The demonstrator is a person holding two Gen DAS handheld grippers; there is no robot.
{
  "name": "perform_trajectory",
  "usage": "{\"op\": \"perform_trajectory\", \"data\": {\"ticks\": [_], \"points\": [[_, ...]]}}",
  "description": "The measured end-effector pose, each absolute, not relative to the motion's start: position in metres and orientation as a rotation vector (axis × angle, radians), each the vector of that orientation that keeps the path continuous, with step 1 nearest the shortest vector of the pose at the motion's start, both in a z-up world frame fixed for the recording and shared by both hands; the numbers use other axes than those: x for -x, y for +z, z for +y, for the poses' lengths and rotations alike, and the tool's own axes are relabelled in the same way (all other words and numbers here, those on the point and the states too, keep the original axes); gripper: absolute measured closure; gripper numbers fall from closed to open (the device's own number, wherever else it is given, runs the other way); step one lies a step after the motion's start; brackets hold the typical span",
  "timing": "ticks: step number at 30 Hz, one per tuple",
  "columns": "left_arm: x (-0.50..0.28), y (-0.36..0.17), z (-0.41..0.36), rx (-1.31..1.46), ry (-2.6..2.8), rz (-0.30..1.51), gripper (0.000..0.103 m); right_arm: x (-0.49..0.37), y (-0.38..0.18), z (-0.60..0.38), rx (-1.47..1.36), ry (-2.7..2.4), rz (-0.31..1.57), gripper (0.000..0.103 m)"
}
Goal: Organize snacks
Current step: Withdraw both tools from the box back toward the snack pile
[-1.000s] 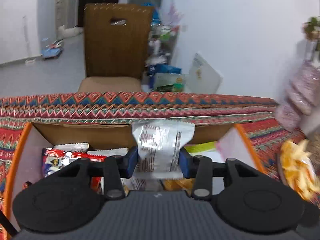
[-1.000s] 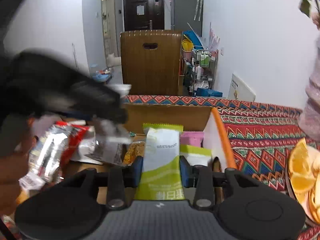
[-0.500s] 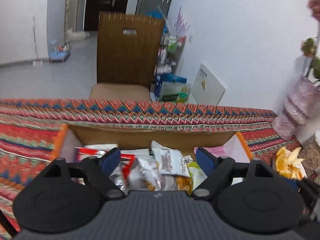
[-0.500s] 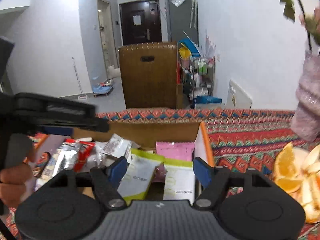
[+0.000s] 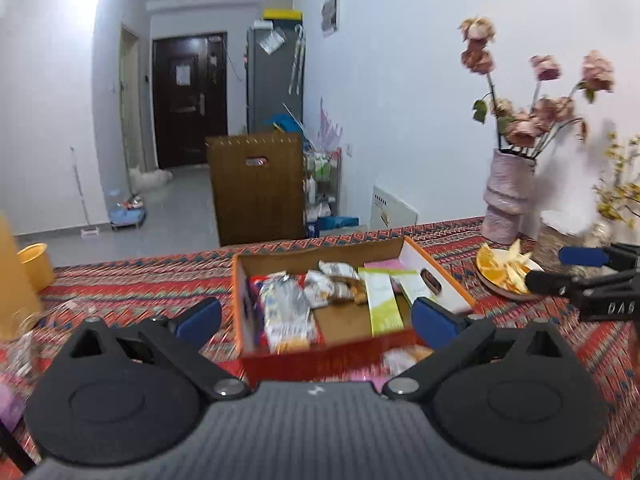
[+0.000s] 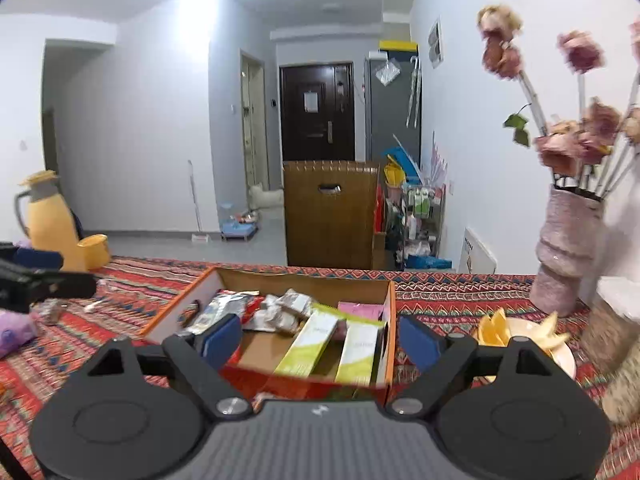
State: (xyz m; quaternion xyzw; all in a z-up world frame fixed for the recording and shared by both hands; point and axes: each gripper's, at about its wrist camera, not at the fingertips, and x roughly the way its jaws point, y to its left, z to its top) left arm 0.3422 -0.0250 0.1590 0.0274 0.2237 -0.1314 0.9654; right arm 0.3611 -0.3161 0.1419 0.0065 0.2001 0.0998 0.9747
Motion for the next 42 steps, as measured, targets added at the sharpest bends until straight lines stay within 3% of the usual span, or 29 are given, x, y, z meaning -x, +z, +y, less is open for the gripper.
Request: {"op": "perform_trajectory", "data": {"ticks": [7,16,27,42], "points": [[-0.211,0.121,0.015,-0.014,-0.218,0.387,0.0,-0.238,0.124,-0.312,0.071,0.156,0.253,0.006],[-0.102,0.069,0.032,0.095,-0.081,0.393,0.0,-0.123,0.062,-0.287,0.067,0.123,0.222,0.005],[-0.08,0.01,0.029,0.069,-0.085,0.546,0.0,-0.071,-0.025,-0.265,0.009,0.09,0.449,0.005],[-0.12,0.005,0.033,0.09,-0.073,0.636,0.0,-0.106,-0.027,-0.275,-0.028,0.039,0.506,0.005]]}}
